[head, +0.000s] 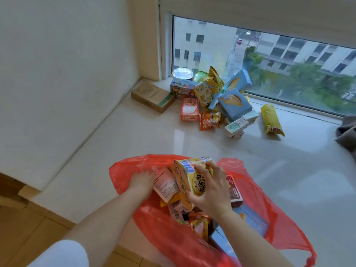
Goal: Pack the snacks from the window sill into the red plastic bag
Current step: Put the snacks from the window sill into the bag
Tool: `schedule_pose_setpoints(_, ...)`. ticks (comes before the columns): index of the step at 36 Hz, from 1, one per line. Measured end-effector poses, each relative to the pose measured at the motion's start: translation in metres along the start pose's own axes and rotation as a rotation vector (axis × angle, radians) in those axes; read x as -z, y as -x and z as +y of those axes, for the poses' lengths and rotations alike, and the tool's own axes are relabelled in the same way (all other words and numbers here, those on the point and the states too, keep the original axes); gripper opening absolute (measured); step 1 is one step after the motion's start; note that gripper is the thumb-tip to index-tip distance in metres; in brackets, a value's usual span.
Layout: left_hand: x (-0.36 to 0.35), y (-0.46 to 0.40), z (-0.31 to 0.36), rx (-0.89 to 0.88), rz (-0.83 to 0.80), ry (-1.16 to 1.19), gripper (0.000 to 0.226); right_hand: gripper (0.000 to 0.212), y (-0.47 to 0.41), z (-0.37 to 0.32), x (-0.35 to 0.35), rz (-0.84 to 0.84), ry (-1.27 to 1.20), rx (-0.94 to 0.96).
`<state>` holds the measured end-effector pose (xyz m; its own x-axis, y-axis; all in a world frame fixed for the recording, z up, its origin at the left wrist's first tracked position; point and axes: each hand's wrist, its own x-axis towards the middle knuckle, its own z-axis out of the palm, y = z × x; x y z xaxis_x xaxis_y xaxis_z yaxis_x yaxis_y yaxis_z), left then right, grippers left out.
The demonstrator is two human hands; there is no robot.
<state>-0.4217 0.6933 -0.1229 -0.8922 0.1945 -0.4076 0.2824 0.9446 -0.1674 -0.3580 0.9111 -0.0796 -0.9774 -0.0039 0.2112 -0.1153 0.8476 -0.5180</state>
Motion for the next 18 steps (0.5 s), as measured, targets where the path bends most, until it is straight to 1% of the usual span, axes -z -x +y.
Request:
schedule_pose_setpoints(2,-0.001,-0.001,-0.005,0.004,-0.071,-0.152,0.046,0.067,0.002,0.002,0.000,0.001,0.003,0.001)
schedule_pose_setpoints(4,-0.002,0.003,-0.010,0.001,-0.136,-0.239,0.044,0.067,0.003,0.004,0.000,-0.011,-0.002,-0.006)
schedule_pose_setpoints(6,0.000,0.007,-0.013,-0.001,-0.201,-0.229,0.039,0.068,0.003,0.005,0.000,-0.014,-0.014,-0.009)
schedule_pose_setpoints(8,0.005,0.009,-0.013,0.011,-0.217,-0.108,0.035,0.068,0.002,0.006,0.001,-0.013,-0.025,-0.014)
schedule_pose_setpoints(9,0.007,0.009,-0.013,0.025,-0.196,-0.021,0.033,0.068,0.002,0.007,0.002,-0.013,-0.036,-0.021)
schedule_pose_setpoints(11,0.018,0.011,-0.015,0.058,-0.098,0.178,0.033,0.068,0.002,0.010,0.005,-0.007,-0.060,-0.043)
schedule_pose_setpoints(15,0.045,0.019,-0.024,0.131,0.187,0.607,0.034,0.066,0.001,0.019,0.013,0.029,-0.115,-0.095)
schedule_pose_setpoints(18,0.068,0.025,-0.034,0.247,0.354,0.836,0.038,0.066,0.000,0.025,0.017,0.051,-0.151,-0.139)
